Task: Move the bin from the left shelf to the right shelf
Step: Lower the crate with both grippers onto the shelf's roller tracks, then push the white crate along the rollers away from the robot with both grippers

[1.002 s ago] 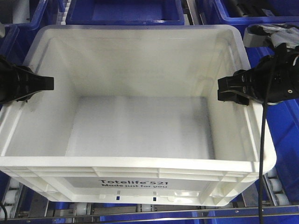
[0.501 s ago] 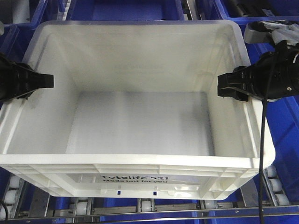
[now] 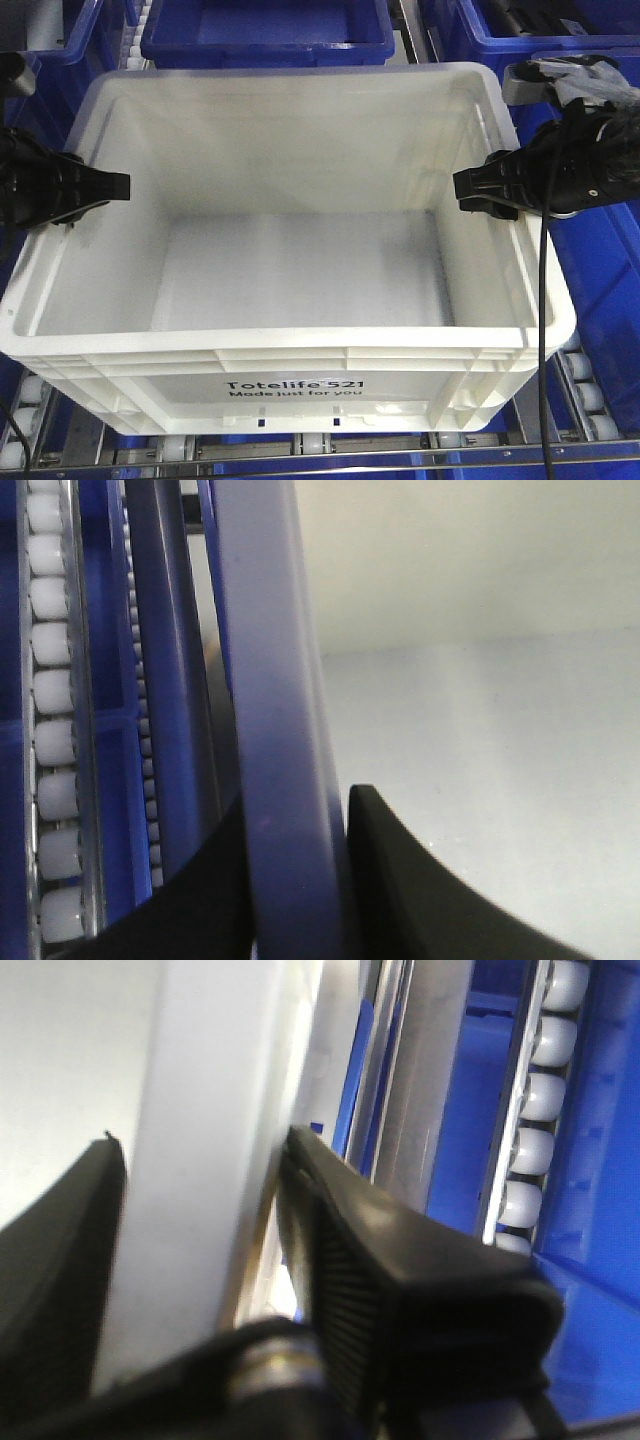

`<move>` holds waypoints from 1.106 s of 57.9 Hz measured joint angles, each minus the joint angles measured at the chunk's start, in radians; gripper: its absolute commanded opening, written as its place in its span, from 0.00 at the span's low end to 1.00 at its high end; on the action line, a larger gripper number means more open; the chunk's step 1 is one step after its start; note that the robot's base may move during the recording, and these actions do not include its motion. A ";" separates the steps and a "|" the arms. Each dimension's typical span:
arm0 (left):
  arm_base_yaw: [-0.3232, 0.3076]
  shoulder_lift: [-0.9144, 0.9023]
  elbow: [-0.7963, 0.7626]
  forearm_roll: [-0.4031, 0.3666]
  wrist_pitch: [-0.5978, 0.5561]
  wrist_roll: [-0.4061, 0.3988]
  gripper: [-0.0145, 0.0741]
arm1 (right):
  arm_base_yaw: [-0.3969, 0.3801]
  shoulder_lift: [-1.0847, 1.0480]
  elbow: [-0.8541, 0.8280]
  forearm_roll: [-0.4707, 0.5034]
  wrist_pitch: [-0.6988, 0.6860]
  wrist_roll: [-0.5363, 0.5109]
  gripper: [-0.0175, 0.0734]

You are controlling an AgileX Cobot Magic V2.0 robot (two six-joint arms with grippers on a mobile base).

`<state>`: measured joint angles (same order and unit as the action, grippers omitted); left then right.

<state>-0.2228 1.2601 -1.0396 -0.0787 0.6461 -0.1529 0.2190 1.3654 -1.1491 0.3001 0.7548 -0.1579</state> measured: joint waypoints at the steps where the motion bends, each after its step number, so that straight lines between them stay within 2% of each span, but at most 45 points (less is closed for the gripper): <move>1: 0.000 0.002 0.001 -0.002 0.000 0.000 0.16 | 0.000 0.001 0.000 -0.001 -0.002 -0.001 0.19; 29: 0.006 0.072 0.001 -0.021 -0.047 0.001 0.16 | 0.000 0.045 0.000 -0.026 -0.133 -0.041 0.19; 64: 0.008 0.119 -0.004 -0.013 -0.121 -0.011 0.16 | 0.000 0.119 0.000 -0.054 -0.207 -0.049 0.19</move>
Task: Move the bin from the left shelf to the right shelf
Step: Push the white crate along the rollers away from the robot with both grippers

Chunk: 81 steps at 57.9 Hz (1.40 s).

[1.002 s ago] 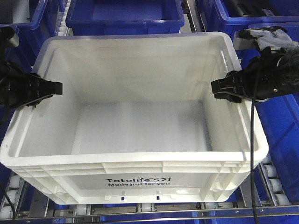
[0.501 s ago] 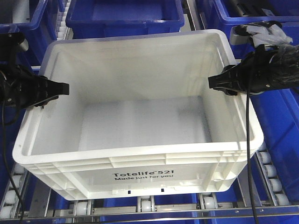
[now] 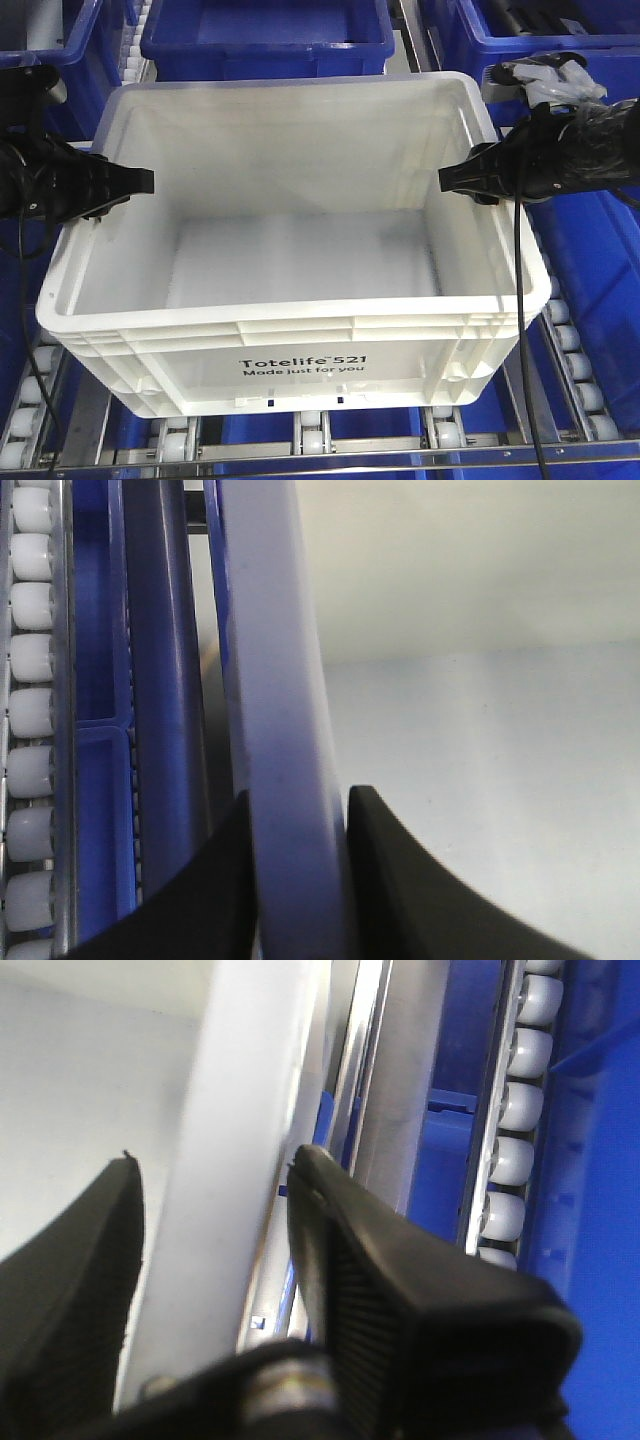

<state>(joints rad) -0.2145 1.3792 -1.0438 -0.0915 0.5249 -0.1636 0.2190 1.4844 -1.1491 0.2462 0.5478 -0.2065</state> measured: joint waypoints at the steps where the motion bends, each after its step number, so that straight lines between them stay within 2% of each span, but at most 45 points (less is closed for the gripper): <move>1: 0.000 0.000 0.000 0.000 -0.001 0.000 0.16 | 0.000 0.000 0.000 0.000 0.000 0.000 0.19; 30: 0.000 0.003 0.000 0.000 -0.013 0.001 0.16 | -0.001 0.002 0.000 -0.001 -0.001 0.000 0.19; 41: 0.000 0.004 0.000 0.000 -0.016 0.001 0.21 | -0.001 0.002 0.000 -0.002 -0.003 0.000 0.23; 49: 0.000 0.004 0.000 0.001 -0.020 0.001 0.29 | -0.001 0.002 0.000 -0.002 -0.003 0.000 0.32; 64: -0.001 0.005 0.000 0.007 -0.054 0.023 0.48 | -0.002 0.004 0.000 -0.015 -0.024 0.000 0.63; 71: -0.005 0.005 0.000 -0.001 -0.078 0.028 0.52 | -0.003 0.005 -0.005 0.005 -0.065 0.007 0.76; 81: -0.009 0.005 0.000 -0.003 -0.102 0.030 0.53 | 0.000 0.005 -0.005 -0.006 -0.084 0.007 0.84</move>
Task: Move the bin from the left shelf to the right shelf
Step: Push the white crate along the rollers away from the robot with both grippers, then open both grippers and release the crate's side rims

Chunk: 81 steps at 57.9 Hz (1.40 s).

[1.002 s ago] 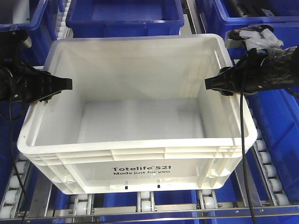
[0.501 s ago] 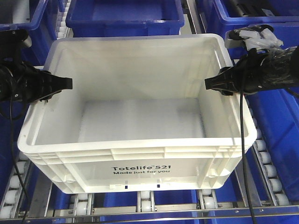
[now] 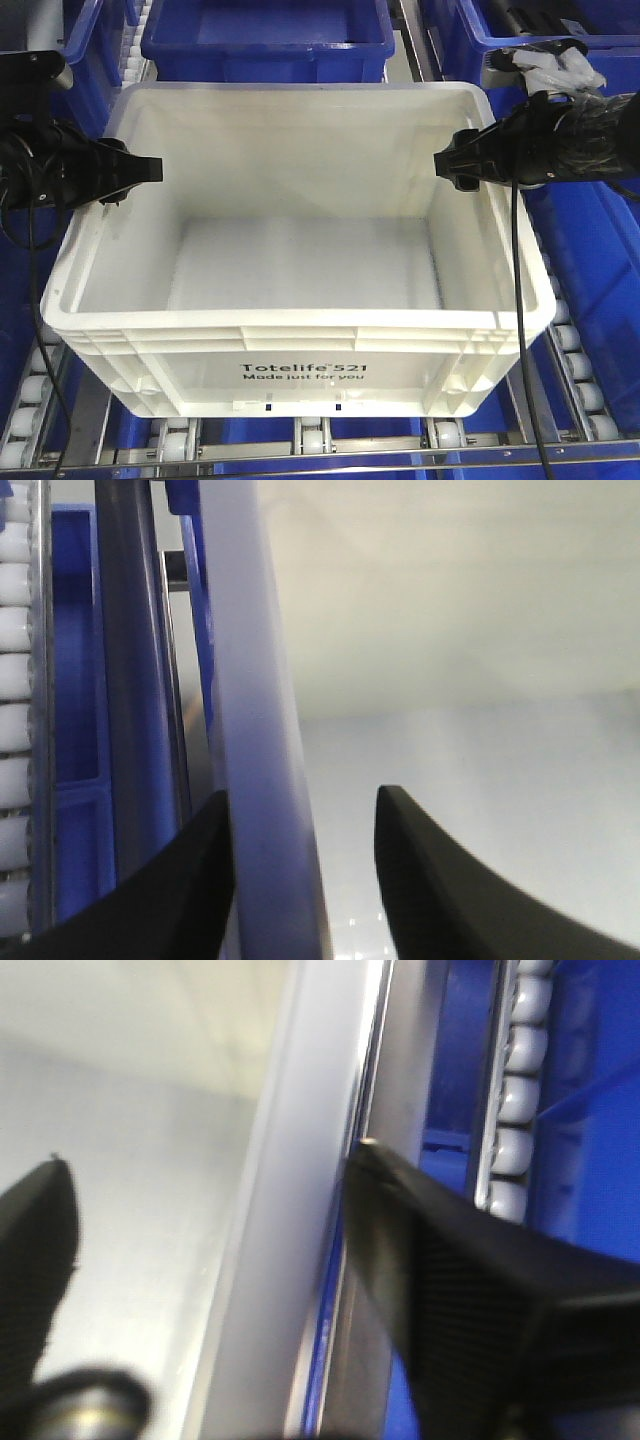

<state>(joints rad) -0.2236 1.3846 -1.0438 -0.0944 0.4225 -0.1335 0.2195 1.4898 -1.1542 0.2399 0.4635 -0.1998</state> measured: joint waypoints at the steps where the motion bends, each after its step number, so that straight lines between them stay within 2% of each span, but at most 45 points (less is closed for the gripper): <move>1: 0.000 0.000 0.000 0.000 -0.001 0.000 0.53 | 0.000 0.000 0.000 -0.002 0.000 0.000 0.84; 29: -0.001 -0.009 0.000 -0.002 -0.008 0.001 0.53 | 0.000 -0.050 0.000 -0.068 -0.002 0.000 0.84; 52: -0.001 -0.085 0.000 0.000 0.017 0.001 0.53 | 0.000 -0.149 0.000 -0.082 0.010 0.001 0.84; 69: -0.001 -0.118 0.000 -0.001 0.055 0.054 0.52 | 0.000 -0.185 0.000 -0.075 0.011 0.001 0.84; 81: -0.001 -0.131 0.084 -0.009 0.016 0.068 0.50 | 0.000 -0.218 0.109 -0.049 -0.100 -0.006 0.84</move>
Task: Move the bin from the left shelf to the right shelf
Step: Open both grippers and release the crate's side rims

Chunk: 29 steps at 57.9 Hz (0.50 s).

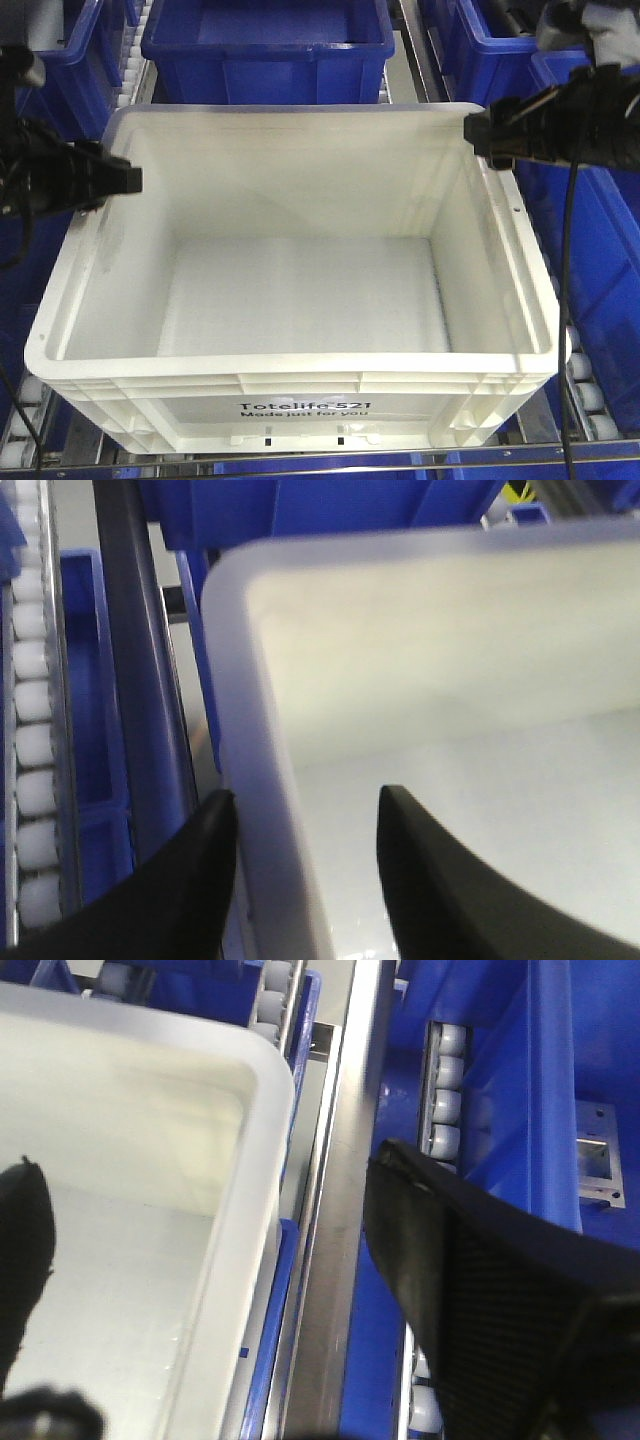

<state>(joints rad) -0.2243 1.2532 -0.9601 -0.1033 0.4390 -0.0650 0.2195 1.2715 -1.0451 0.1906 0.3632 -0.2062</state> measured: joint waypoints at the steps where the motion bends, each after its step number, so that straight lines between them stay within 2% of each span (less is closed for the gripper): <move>1: 0.000 -0.005 0.011 -0.001 -0.005 0.000 0.49 | 0.000 -0.005 0.013 0.001 -0.018 -0.001 0.84; 7: 0.000 -0.047 0.096 -0.005 -0.063 0.001 0.48 | 0.000 -0.057 0.102 0.003 -0.104 -0.004 0.84; 20: 0.000 -0.233 0.281 -0.005 -0.266 0.004 0.47 | 0.000 -0.195 0.278 0.006 -0.257 -0.034 0.84; 29: -0.001 -0.386 0.418 -0.005 -0.330 0.021 0.47 | 0.000 -0.326 0.412 0.008 -0.323 -0.053 0.84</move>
<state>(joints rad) -0.2255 0.8674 -0.5421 -0.1080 0.1086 -0.0439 0.2195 0.9453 -0.6327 0.1986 0.0406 -0.2595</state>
